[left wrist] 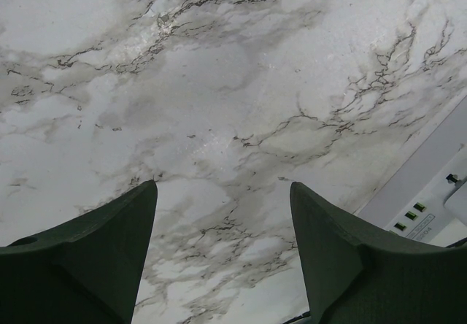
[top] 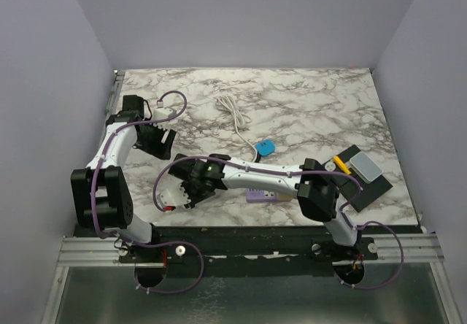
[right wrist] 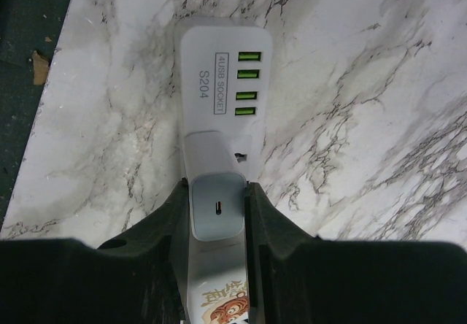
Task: Insert the plug
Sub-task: Insert the plug into the socket.
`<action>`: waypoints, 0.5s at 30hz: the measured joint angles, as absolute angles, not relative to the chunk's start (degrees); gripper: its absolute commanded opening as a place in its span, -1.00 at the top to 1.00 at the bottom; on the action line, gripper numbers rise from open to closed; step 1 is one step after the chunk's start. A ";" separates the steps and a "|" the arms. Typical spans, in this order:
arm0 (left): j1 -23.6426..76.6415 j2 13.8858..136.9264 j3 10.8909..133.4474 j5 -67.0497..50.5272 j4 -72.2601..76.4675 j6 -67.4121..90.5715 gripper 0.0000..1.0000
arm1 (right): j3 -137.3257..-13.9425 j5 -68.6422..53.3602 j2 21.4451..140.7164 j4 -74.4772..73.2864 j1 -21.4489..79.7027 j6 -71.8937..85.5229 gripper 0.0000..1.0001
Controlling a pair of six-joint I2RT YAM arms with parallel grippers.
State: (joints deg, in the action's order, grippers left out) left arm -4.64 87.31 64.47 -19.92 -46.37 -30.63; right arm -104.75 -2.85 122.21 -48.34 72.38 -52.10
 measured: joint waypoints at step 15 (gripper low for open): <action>-4.64 86.94 64.47 -20.32 -46.37 -30.44 -0.48 | -103.02 -2.92 122.06 -46.39 72.27 -51.18 0.99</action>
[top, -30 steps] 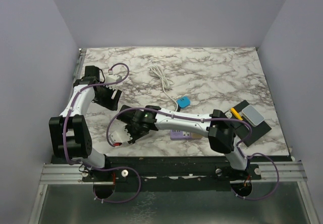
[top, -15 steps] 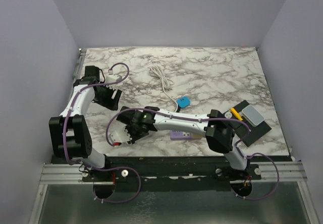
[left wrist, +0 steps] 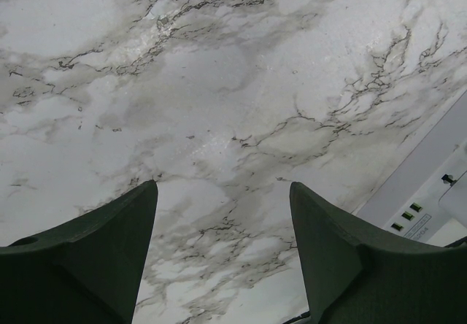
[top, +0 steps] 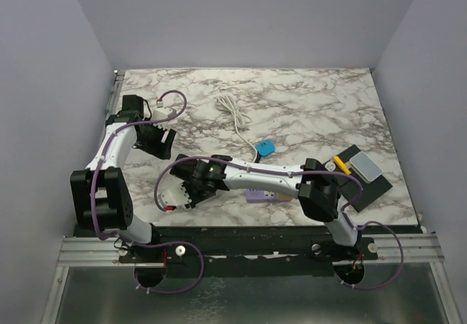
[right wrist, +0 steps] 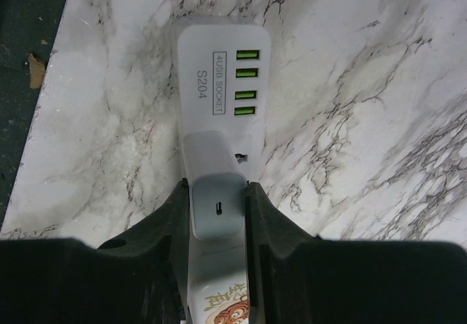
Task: Insert the plug
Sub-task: Insert the plug into the socket.
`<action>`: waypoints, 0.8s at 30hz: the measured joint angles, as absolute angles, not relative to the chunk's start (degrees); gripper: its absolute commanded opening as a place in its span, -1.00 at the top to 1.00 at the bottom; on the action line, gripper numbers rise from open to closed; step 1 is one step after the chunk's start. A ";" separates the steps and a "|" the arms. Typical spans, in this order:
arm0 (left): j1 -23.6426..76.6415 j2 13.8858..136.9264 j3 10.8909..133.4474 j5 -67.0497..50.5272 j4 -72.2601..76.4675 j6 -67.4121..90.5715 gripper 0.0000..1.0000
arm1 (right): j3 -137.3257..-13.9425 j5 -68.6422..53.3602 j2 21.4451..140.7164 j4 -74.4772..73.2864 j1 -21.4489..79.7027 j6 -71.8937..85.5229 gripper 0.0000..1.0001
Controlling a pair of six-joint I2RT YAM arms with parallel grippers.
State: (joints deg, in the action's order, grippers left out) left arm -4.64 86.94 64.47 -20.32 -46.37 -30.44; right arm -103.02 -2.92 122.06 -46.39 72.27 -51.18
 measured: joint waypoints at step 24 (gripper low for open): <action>-4.64 85.76 66.06 -20.56 -46.37 -29.78 -0.52 | -104.27 -3.73 125.14 -32.95 68.40 -46.46 0.74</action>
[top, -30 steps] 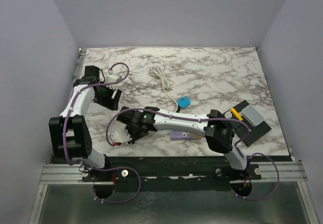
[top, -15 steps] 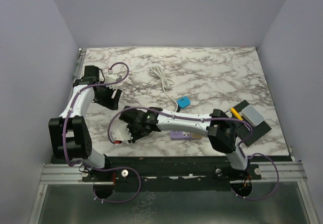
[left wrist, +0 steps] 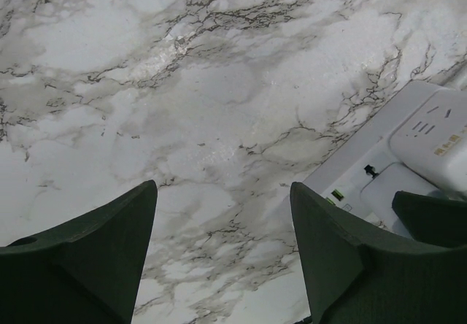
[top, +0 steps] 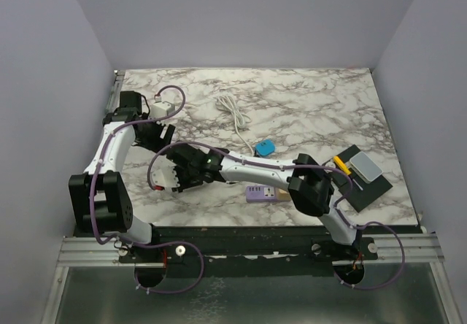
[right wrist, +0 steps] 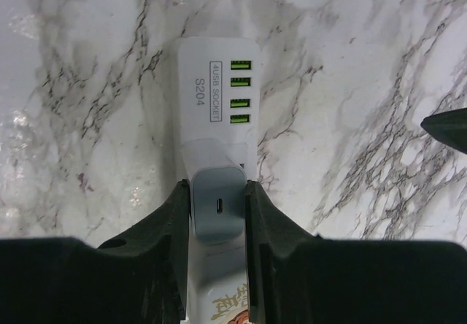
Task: Insert the plug
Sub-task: Insert the plug into the socket.
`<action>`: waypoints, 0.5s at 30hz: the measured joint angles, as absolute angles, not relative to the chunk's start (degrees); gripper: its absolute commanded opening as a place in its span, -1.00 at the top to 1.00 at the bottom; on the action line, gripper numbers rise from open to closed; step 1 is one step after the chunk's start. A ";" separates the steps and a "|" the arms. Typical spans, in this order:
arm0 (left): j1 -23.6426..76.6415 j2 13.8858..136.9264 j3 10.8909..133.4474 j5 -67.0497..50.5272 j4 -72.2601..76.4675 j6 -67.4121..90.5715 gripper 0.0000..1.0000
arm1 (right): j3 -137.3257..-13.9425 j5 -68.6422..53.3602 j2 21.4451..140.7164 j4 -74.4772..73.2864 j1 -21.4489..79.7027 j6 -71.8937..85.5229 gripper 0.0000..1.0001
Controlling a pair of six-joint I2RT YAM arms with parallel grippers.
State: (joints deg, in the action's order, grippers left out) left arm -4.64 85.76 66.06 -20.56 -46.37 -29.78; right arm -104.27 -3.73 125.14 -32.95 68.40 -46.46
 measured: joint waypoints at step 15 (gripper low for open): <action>-4.64 84.38 69.12 -20.58 -46.41 -29.36 -0.53 | -110.34 -3.03 127.96 -31.90 67.75 -41.98 -1.00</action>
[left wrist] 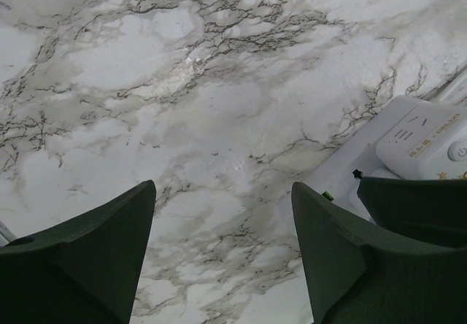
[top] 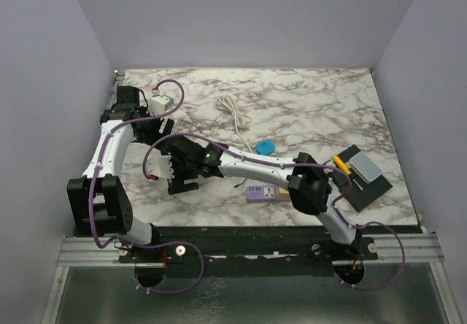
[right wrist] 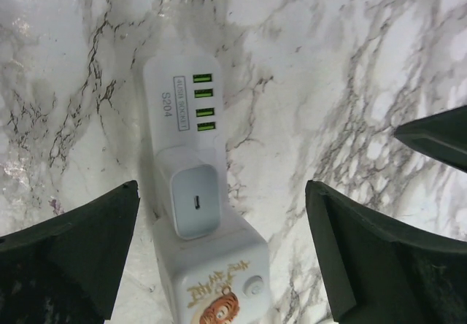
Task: Insert the plug
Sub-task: Insert the plug into the socket.
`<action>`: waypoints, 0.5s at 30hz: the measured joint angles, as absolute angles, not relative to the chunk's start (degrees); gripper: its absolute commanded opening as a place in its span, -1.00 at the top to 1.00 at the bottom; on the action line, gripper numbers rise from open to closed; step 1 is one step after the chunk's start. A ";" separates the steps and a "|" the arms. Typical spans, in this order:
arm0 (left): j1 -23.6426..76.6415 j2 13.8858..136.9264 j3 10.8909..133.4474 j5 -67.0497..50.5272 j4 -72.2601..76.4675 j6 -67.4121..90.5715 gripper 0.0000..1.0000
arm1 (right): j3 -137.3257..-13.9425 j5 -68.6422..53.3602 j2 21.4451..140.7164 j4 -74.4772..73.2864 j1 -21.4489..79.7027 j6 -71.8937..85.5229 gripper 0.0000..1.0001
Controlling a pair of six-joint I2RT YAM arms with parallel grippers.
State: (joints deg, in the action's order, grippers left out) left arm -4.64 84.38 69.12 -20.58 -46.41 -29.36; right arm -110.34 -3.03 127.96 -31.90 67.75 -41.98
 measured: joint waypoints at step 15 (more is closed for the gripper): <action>-4.64 84.95 79.44 -21.74 -49.52 -29.12 -0.68 | -105.36 9.13 108.05 -29.61 61.80 -18.28 -1.00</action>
